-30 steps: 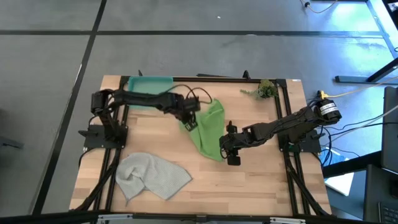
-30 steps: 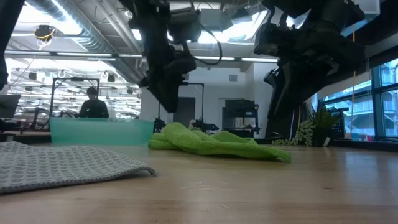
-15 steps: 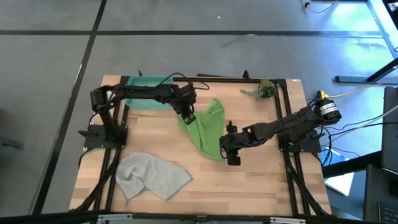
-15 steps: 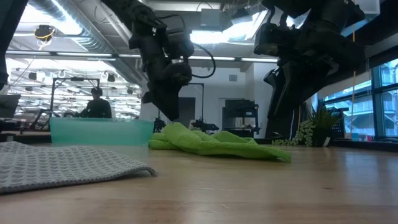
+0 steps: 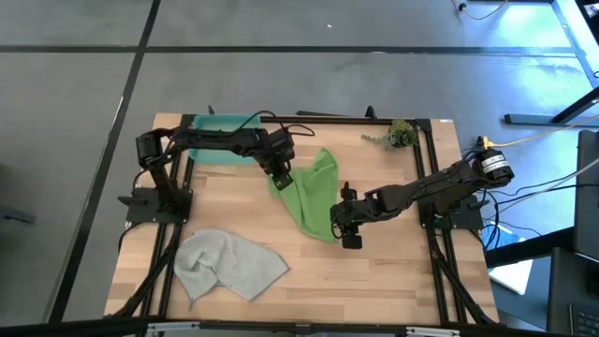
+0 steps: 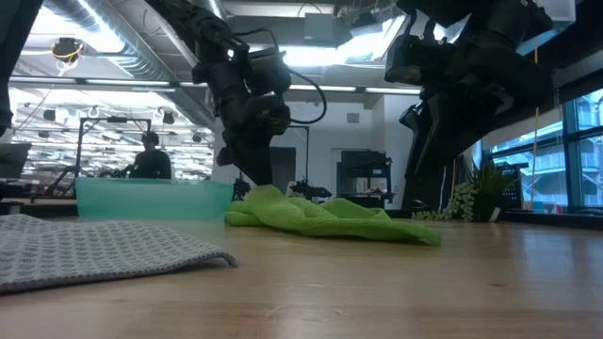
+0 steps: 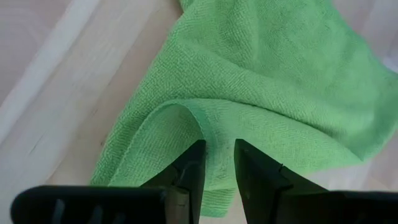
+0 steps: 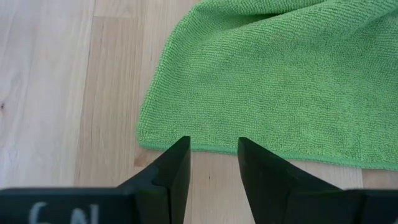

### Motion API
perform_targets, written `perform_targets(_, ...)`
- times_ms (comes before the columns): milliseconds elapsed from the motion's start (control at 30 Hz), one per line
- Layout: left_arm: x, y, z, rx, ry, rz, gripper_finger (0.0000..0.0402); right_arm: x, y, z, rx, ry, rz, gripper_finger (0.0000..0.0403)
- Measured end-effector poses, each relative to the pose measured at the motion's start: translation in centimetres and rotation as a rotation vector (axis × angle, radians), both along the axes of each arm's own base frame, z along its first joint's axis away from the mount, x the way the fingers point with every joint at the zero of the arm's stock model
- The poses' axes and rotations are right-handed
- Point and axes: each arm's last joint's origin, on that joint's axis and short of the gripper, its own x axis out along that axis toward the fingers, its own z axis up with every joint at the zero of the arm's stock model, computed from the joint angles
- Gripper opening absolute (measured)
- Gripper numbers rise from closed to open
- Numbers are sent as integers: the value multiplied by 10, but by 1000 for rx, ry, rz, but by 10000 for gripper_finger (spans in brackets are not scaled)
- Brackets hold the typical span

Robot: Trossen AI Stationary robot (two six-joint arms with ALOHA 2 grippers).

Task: Roll microfiber towels into tight, uniform cylinder then place into a basket
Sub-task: Roll the green towel

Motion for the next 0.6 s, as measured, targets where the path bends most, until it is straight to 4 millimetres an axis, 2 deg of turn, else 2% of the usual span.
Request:
perform_targets(400,7,-19,-1,108,34,-47,79,0,0,0,0,-1,0,136)
perform_targets(500,8,-23,-1,108,34,-57,61,0,0,0,0,-1,0,136)
perform_targets(600,8,-26,-1,107,40,-67,21,0,0,0,0,-1,0,136)
